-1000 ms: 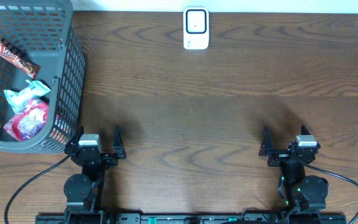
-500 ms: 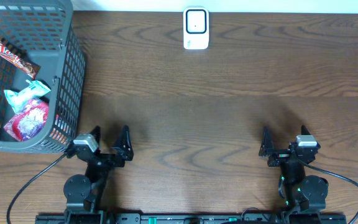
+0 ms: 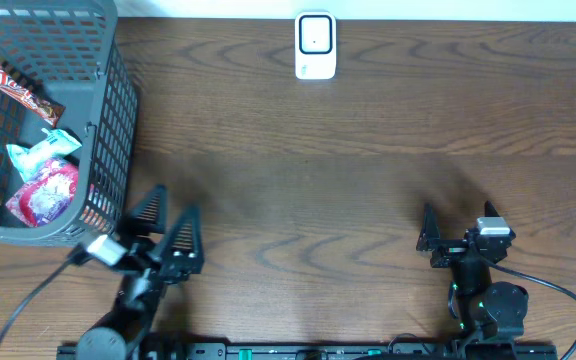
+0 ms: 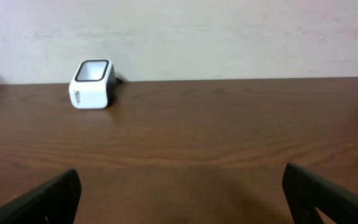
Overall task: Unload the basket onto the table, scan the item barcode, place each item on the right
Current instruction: 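Reach the left gripper into the basket and grasp the purple-red floral pack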
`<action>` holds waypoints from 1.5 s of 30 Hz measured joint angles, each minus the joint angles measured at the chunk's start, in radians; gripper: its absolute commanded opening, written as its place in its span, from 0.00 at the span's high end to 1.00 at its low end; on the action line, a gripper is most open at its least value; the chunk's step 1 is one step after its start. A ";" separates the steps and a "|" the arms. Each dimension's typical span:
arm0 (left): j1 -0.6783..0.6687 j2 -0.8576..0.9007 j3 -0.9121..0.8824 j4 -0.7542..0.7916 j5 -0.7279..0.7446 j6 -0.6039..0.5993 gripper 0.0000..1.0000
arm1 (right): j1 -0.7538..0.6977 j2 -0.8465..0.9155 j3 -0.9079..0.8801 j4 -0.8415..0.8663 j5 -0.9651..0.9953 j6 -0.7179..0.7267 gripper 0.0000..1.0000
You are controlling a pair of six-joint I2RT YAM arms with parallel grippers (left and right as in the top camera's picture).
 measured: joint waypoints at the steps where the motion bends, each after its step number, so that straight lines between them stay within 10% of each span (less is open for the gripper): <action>1: 0.000 0.023 0.052 0.002 -0.016 0.014 0.02 | 0.000 0.000 0.000 0.000 0.000 0.000 0.01; 15: 0.000 0.816 1.049 -1.038 -0.066 0.354 0.02 | 0.000 0.000 0.000 0.000 0.000 0.000 0.01; 32: 0.327 1.374 1.856 -1.426 -0.361 0.452 0.02 | 0.000 0.000 0.000 0.000 0.000 0.000 0.01; 45: 0.472 1.666 1.869 -1.637 -0.443 0.447 0.02 | 0.000 0.000 0.000 0.000 0.000 0.000 0.01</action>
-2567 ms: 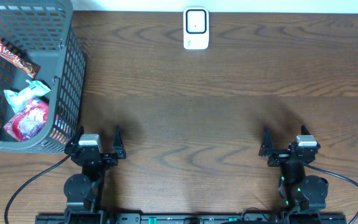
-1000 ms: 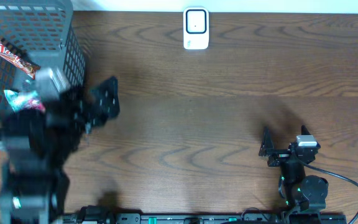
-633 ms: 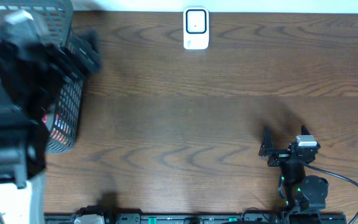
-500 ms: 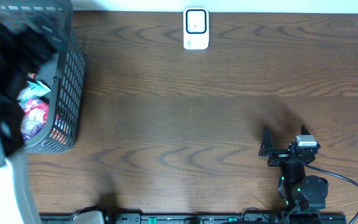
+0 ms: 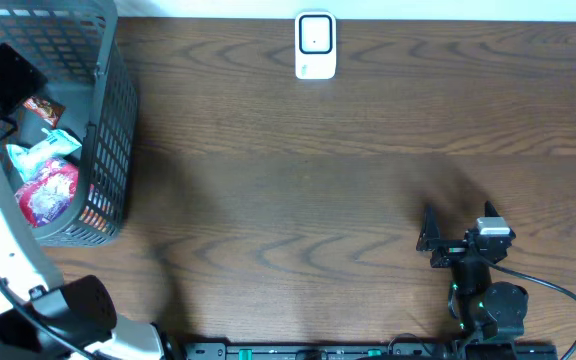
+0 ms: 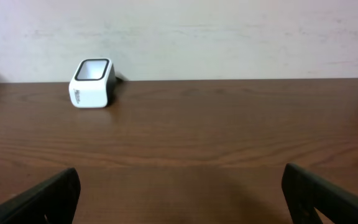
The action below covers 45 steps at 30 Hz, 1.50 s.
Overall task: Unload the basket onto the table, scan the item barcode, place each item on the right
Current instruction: 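Reach the left gripper into the basket and grasp the purple-red floral pack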
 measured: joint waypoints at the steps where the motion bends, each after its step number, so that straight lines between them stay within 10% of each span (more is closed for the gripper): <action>1: 0.004 0.006 0.000 -0.003 -0.009 0.000 0.02 | 0.000 0.000 0.000 0.000 0.000 0.000 0.01; 25: 0.028 0.314 -0.006 -0.291 -0.201 -0.189 0.02 | 0.000 0.000 0.000 0.000 0.000 0.000 0.01; 39: 0.028 0.392 -0.248 -0.160 -0.206 -0.188 0.00 | 0.000 0.000 0.000 0.000 0.000 0.000 0.01; 45: 0.029 0.372 -0.346 -0.048 -0.213 -0.156 0.25 | 0.000 0.000 0.000 0.000 0.000 0.000 0.01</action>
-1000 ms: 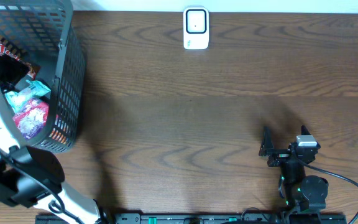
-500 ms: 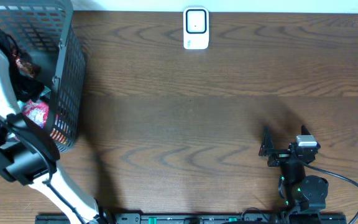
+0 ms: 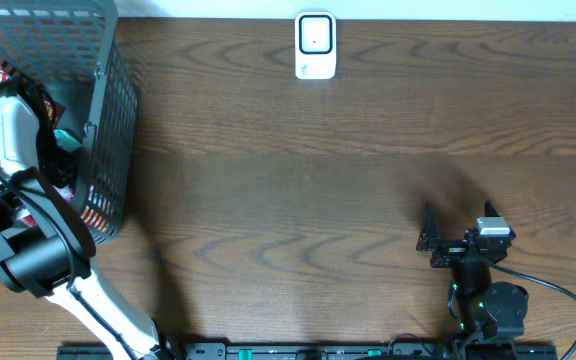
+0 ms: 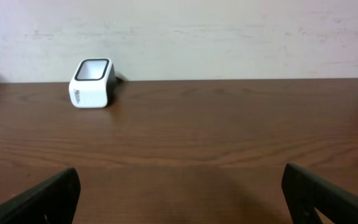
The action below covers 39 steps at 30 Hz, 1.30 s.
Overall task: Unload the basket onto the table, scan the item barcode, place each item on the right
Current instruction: 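Reach the left gripper into the basket and grasp the purple-red floral pack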
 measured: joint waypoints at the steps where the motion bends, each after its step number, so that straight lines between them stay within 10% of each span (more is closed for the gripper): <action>1: 0.000 -0.008 -0.018 0.023 0.003 0.005 0.38 | 0.000 0.000 0.000 0.000 0.000 0.000 0.01; 5: -0.003 -0.012 -0.058 0.064 0.019 0.024 0.92 | 0.000 0.000 0.000 0.000 0.000 0.000 0.01; 25: -0.002 -0.178 0.132 -0.053 0.061 0.045 0.92 | 0.000 0.000 0.000 0.000 0.000 0.000 0.01; 26: -0.002 -0.224 0.135 -0.037 0.063 0.044 0.85 | 0.000 0.000 0.000 0.000 0.000 0.000 0.01; 28: -0.002 -0.297 0.147 -0.016 0.063 0.052 0.30 | 0.000 0.000 0.000 0.000 0.000 0.000 0.01; 30: -0.002 -0.359 0.158 -0.004 0.064 0.044 0.07 | 0.000 0.000 0.000 0.000 0.000 0.000 0.01; 39: -0.003 -0.376 0.111 0.000 0.122 0.040 0.02 | 0.000 0.000 0.000 0.000 0.000 0.000 0.01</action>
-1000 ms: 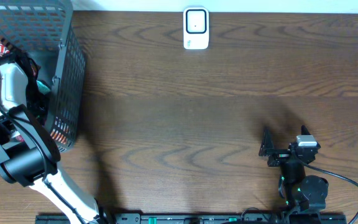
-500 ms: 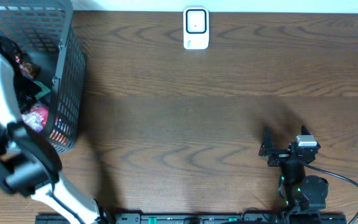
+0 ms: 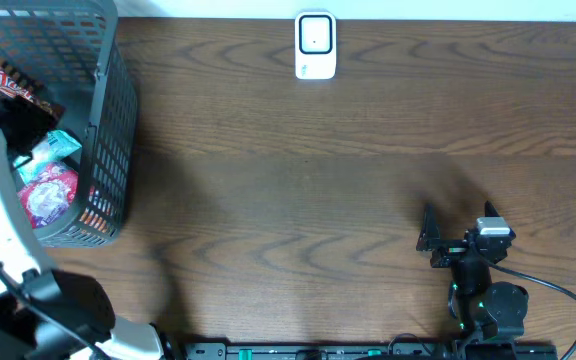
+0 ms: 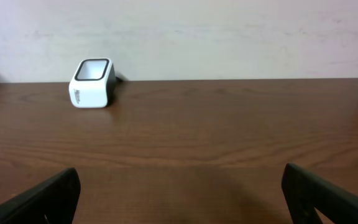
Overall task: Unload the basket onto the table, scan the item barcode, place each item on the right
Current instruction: 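Reach the left gripper into the basket and grasp the purple-red floral pack, then carry the floral pack to the scanner and set it down in front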
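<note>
A white barcode scanner stands at the table's far edge; the right wrist view has the scanner far off to the left. A red-brown snack bar lies in the grey basket at the far left. My left gripper reaches into the basket with its dark fingers right at the bar; whether it grips the bar does not show. My right gripper rests low at the front right, and the same gripper stands open with nothing between its fingers.
In the basket also lie a pale blue-white packet and a red pouch. My white left arm runs along the basket's left side. Bare brown table stretches between basket, scanner and right arm.
My left arm has drawn back toward the left edge, and more of the snack bar shows beside the gripper. The right arm and the scanner have not moved.
My left gripper first rested open on the table in front of the basket. Then it was over the snack bar inside the basket, then lower among the items. Now it sits at the bar near the basket's left side. The right arm stayed still throughout.
</note>
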`<action>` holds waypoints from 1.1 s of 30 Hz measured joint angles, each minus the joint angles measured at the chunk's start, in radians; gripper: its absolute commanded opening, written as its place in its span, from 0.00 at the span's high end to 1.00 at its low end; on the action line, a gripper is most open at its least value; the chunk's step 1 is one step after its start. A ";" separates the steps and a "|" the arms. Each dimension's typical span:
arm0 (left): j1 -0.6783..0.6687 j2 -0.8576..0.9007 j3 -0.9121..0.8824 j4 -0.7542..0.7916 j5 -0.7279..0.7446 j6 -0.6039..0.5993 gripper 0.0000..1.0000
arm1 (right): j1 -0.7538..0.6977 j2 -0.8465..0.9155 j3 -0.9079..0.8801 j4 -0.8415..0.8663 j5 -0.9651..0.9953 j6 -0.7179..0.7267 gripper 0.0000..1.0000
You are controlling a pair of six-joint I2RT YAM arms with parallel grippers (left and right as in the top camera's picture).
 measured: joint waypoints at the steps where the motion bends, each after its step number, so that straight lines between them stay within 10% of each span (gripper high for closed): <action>1: -0.002 0.009 -0.023 0.007 0.006 0.000 0.02 | 0.000 0.000 0.000 0.000 0.000 0.000 0.01; 22: -0.039 0.208 -0.349 0.264 -0.069 0.000 0.01 | 0.000 0.000 0.000 0.000 0.000 0.000 0.01; 26: -0.040 0.259 -0.357 0.264 -0.092 0.001 0.30 | 0.000 0.000 0.000 0.000 0.000 0.000 0.01; 29: -0.040 0.266 -0.356 0.262 -0.105 0.012 0.92 | 0.000 0.000 0.000 0.000 0.000 0.000 0.01; 33: -0.040 0.252 -0.328 0.257 -0.108 0.026 0.93 | 0.000 0.000 0.000 0.000 0.000 0.000 0.01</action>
